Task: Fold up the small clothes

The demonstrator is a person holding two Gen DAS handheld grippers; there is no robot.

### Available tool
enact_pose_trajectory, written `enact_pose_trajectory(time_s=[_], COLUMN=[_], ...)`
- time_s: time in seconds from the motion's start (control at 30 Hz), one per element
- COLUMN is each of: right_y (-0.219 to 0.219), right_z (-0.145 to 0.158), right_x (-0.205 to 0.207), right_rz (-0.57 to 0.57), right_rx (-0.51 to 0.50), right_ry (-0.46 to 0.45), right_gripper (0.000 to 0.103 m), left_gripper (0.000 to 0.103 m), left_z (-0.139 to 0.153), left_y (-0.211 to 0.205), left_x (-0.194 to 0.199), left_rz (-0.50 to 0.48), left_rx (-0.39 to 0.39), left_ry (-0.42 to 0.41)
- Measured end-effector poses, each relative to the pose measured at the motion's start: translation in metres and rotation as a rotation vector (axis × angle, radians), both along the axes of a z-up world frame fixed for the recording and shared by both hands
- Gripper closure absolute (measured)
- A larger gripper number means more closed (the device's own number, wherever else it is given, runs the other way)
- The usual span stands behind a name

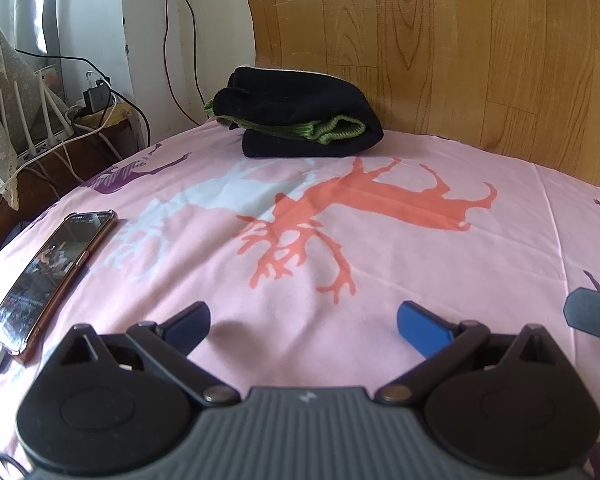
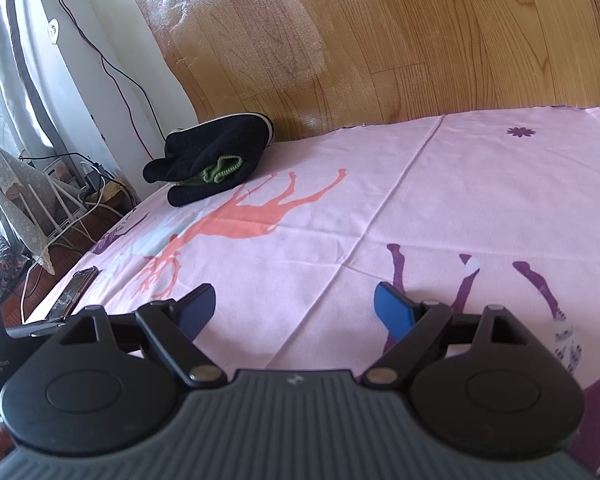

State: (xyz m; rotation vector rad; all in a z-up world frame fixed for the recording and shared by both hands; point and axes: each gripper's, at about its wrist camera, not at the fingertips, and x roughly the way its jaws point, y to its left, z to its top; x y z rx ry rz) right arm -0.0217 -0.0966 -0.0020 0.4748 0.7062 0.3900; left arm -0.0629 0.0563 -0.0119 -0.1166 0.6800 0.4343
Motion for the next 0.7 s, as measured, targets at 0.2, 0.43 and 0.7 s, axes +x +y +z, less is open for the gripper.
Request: enact_pose_trajectory(time_s=[0.2, 0.43, 0.7], right_y=[0.0001, 0.0006, 0.001], right_z=[0.0, 0.0002, 0.0004], right_x=[-0.0001, -0.0001, -0.0001], right_rz=[-0.001, -0.001, -0.002], right_rx=[0.0, -0.001, -0.001], right_ry=[0.0, 0.0, 0.0], right_gripper=[0.015, 0.015, 0.015], left_gripper=[0.0, 0.0, 0.0], left_z=[-0.0004, 0.0, 0.0004], left_y=[0.0003, -0.0001, -0.0002], left_x=[0.0003, -0.0004, -0.0018], left_rz=[-0.009, -0.03, -0.04], left_rx=[0.0, 0.0, 0.003], left_ry=[0.0, -0.003, -0.008])
